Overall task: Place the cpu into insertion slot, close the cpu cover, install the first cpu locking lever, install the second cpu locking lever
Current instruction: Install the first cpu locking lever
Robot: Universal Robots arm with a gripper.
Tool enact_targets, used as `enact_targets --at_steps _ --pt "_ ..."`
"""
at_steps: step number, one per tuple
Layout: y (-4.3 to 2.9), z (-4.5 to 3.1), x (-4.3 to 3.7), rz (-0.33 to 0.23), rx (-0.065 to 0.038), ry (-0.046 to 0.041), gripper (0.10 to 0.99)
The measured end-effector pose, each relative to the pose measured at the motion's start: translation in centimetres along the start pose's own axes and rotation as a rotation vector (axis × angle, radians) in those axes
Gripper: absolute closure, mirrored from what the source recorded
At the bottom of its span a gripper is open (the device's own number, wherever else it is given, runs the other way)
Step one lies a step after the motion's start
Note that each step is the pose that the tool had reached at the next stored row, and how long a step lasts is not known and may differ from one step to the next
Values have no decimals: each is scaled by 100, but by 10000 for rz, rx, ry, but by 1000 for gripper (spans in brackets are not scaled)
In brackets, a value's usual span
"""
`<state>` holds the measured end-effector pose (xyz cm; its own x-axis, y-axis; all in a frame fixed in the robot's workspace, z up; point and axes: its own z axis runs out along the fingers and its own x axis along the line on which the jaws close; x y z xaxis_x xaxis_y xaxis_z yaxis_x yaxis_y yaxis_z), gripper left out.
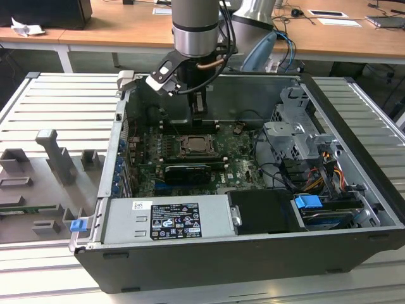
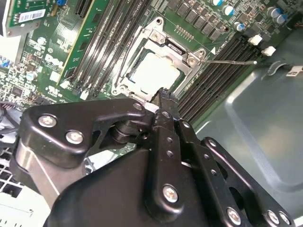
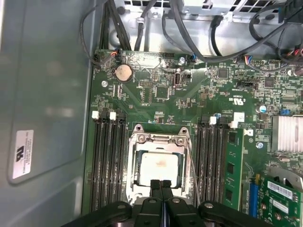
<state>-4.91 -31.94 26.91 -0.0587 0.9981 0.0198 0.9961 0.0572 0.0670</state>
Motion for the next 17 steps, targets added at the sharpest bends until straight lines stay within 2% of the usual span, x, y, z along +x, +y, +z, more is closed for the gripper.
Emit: enact_targets --at_steps 5,12,17 --pt "7 -107 2 -1 0 -1 980" --pt "2 -106 2 -772 15 51 980" --pt "0 -102 3 -968 20 64 980"
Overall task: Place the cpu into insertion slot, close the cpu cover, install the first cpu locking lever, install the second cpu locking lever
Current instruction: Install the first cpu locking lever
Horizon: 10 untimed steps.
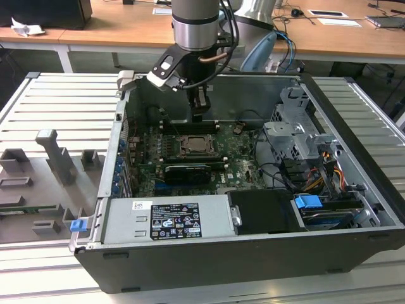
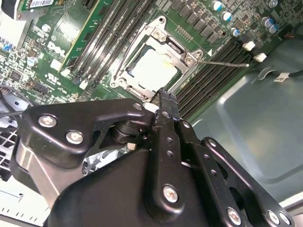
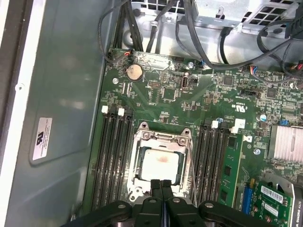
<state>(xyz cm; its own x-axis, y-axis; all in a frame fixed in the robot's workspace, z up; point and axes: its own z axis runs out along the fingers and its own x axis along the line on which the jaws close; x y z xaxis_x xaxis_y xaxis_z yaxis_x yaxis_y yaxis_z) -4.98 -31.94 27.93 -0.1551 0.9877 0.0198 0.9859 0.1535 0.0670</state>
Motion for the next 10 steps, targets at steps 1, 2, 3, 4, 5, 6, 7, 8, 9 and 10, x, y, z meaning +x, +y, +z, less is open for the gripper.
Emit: enact_targets --at_steps 1,2,3,4,5,6,7,8,9,10 --pt "0 0 0 -45 1 3 980" --pt "0 1 0 -93 1 7 980" --pt "1 1 0 -139 2 11 980" --pt "1 1 0 -210 3 15 980" --pt "1 1 0 -274 5 19 980" --pt "1 1 0 -314 5 22 980" --pt "1 1 0 -364 6 25 980" --pt "1 1 0 -412 8 29 980" --pt "1 1 0 -463 9 32 980" --pt "1 1 0 -604 11 42 980"
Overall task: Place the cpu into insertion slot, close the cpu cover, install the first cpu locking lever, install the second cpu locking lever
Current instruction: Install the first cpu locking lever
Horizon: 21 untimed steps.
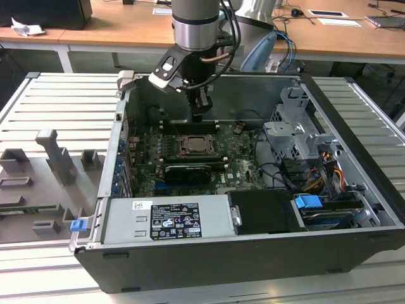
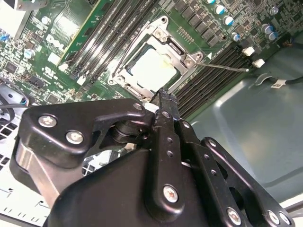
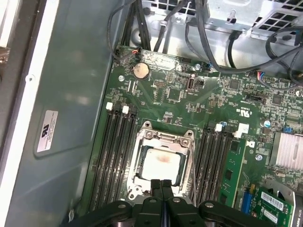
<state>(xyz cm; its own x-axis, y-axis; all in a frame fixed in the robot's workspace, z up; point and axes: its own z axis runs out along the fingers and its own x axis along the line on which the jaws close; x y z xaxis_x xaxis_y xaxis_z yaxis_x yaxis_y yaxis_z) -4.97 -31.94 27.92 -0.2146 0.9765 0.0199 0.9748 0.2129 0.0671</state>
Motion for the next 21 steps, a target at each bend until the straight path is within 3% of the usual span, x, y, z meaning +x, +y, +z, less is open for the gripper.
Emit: enact_targets --at_steps 9,13,17,18,21 --pt "0 0 0 -620 12 41 980" --pt "0 0 0 -1145 23 77 980" --pt "0 1 0 -1880 37 126 980" --pt "0 2 0 -2396 47 161 980" --pt "0 3 0 -3078 61 207 980"
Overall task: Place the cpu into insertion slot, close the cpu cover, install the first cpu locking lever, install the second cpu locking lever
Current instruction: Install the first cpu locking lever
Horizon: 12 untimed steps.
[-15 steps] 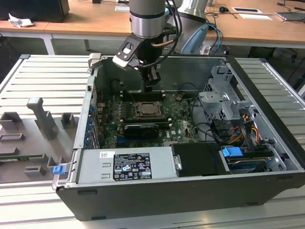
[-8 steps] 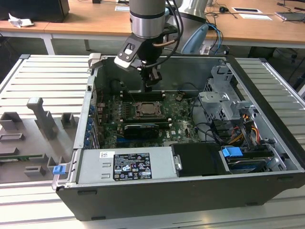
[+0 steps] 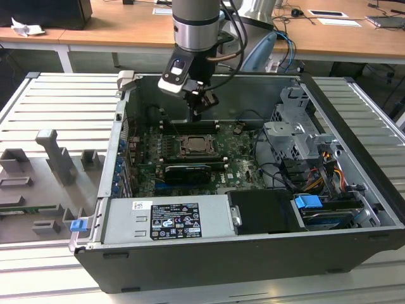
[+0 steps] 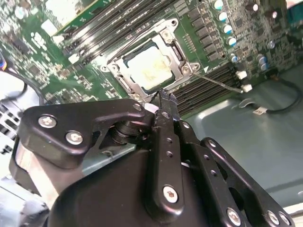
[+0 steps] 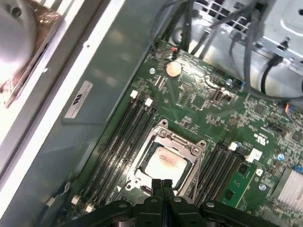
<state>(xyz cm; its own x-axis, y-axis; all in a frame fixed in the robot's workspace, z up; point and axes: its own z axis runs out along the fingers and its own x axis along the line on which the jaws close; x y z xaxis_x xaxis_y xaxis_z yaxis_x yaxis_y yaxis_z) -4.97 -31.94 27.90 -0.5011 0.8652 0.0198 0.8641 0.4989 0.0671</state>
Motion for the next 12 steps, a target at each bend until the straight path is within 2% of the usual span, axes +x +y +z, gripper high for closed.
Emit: enact_targets --at_steps 12 --pt "-1 0 -1 -2452 48 165 980"
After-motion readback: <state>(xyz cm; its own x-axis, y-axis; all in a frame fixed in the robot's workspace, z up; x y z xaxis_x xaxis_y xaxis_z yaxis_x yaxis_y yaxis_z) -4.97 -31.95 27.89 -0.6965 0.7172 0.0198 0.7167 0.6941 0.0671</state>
